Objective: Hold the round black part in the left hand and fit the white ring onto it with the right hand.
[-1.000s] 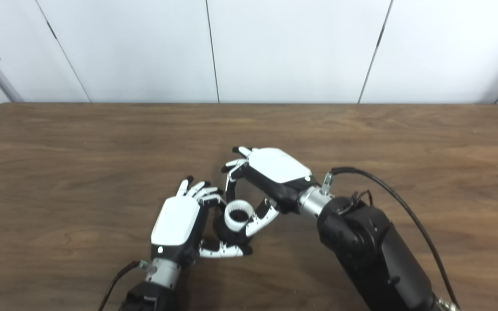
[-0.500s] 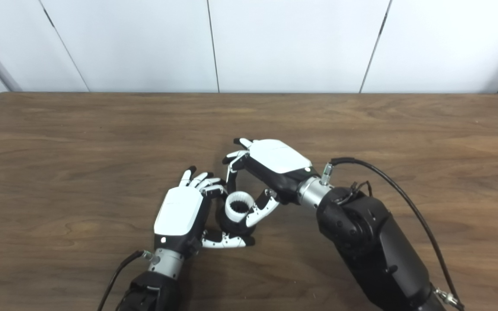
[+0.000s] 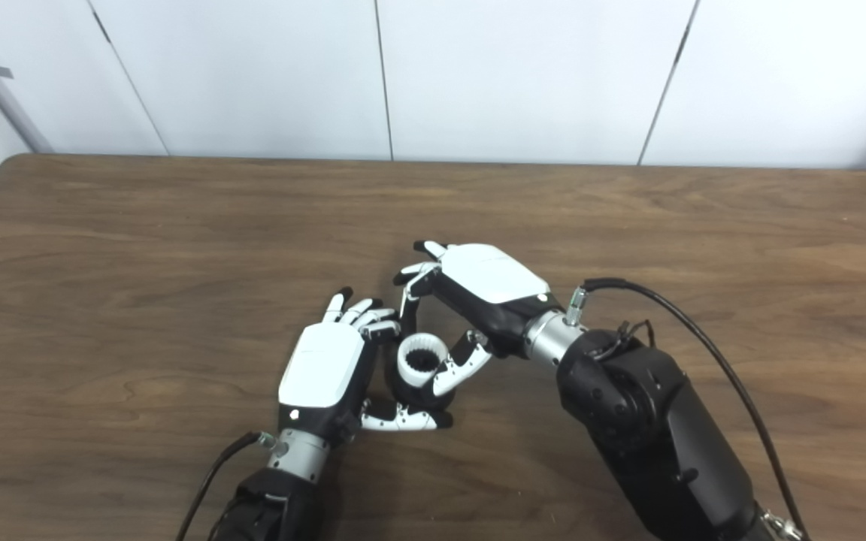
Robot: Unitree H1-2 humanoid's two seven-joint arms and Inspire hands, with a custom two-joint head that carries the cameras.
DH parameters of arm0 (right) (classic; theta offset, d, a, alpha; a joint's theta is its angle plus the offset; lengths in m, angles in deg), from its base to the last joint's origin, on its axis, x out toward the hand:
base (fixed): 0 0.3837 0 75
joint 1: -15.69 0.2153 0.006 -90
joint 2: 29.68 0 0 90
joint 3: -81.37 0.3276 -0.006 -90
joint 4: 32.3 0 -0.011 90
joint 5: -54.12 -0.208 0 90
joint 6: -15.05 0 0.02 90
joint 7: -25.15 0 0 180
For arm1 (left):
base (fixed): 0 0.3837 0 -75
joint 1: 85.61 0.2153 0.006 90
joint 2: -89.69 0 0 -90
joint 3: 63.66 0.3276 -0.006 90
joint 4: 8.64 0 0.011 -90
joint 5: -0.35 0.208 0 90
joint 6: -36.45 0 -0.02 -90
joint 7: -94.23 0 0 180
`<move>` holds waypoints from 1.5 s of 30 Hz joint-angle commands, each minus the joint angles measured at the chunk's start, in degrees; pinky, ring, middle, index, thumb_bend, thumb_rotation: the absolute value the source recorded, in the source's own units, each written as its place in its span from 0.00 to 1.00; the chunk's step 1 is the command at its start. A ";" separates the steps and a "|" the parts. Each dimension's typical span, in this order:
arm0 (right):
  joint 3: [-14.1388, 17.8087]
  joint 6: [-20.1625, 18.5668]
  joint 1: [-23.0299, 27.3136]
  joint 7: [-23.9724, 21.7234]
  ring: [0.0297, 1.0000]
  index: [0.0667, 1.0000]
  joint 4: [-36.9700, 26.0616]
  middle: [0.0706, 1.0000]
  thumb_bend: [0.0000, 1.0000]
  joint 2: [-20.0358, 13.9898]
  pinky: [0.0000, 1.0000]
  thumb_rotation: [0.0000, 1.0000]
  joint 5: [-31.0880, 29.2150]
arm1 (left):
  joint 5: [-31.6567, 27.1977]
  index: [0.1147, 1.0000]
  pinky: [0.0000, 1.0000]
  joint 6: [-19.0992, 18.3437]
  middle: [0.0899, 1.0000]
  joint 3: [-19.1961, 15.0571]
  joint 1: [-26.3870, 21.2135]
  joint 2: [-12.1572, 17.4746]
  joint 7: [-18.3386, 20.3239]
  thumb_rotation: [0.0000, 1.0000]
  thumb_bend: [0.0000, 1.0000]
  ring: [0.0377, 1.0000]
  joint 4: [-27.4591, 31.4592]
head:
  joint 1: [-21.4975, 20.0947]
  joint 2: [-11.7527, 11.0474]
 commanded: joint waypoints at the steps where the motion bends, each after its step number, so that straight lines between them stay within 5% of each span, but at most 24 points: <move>1: 0.56 1.38 1.48 0.95 1.00 0.45 -1.03 0.84 0.53 -0.04 1.00 0.14 -0.04 | 1.22 0.42 1.00 -0.15 0.76 0.53 -0.63 -0.35 0.26 0.06 0.52 0.88 -0.19 | 0.08 0.00; 45: 0.16 1.50 0.54 1.00 1.00 0.45 0.28 0.83 0.52 -0.05 0.99 0.13 -0.88 | 1.41 0.42 1.00 -0.60 0.76 1.17 -0.97 -0.71 -0.28 0.05 0.52 0.88 -0.27 | 0.14 0.63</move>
